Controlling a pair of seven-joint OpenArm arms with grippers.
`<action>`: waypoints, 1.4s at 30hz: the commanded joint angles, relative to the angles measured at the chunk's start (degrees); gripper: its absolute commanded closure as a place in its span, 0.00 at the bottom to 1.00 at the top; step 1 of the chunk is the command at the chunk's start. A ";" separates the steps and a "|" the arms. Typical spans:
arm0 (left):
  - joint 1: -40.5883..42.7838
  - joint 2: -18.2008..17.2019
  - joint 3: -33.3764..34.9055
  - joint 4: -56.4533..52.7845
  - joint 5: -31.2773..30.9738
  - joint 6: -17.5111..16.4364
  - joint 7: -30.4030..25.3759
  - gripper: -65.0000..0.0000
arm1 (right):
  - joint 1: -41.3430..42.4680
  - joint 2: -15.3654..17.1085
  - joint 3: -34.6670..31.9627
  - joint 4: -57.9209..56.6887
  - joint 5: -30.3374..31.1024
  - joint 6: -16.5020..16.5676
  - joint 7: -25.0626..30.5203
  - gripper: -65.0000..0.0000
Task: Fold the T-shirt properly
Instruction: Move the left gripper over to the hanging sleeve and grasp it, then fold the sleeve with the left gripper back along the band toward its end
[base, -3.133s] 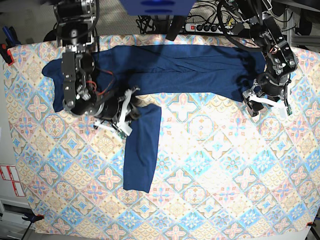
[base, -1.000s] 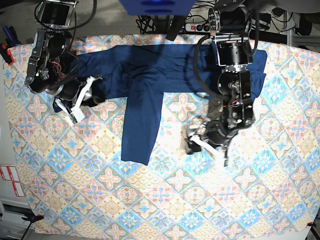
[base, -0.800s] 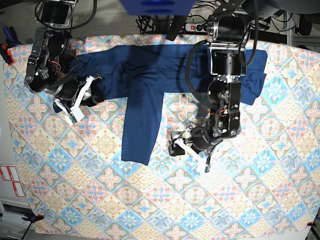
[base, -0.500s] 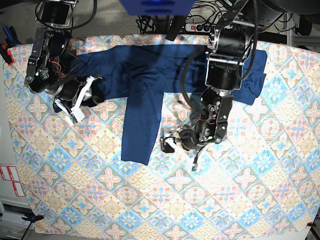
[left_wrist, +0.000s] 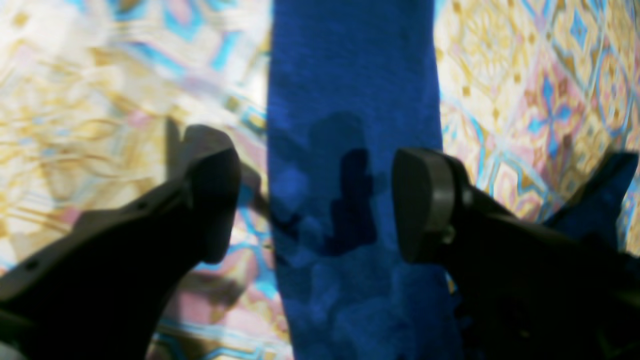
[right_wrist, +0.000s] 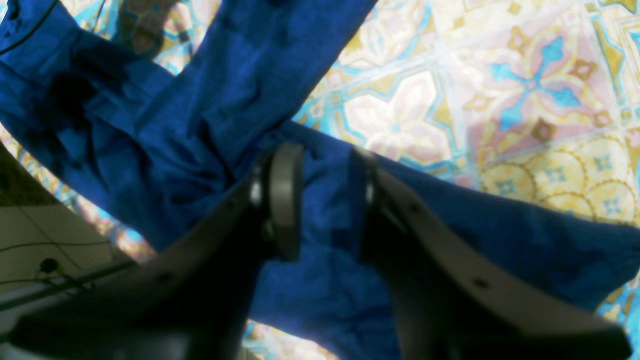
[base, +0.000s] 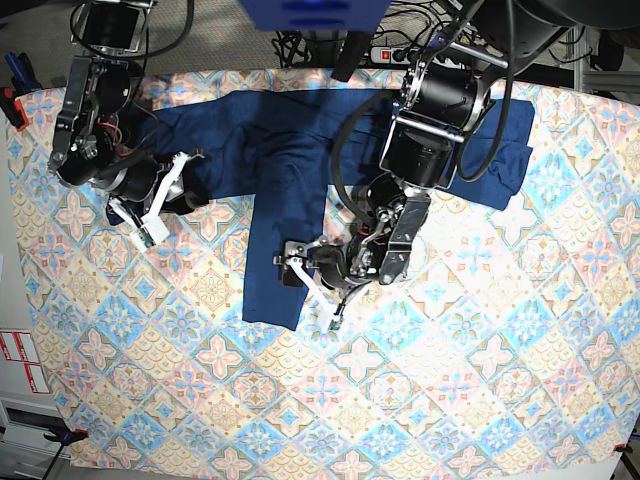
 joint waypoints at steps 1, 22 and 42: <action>-1.31 0.58 0.34 0.98 -0.57 -0.47 -0.86 0.30 | 0.64 0.60 0.25 1.25 1.17 0.17 1.08 0.76; 2.38 -0.04 -0.10 4.67 -1.01 -0.47 -0.86 1.00 | 0.38 0.60 0.25 3.80 1.26 0.17 0.91 0.76; 35.26 -11.73 -5.99 58.91 -0.65 -0.29 1.78 1.00 | 0.46 0.69 -0.19 3.44 1.26 0.17 0.64 0.76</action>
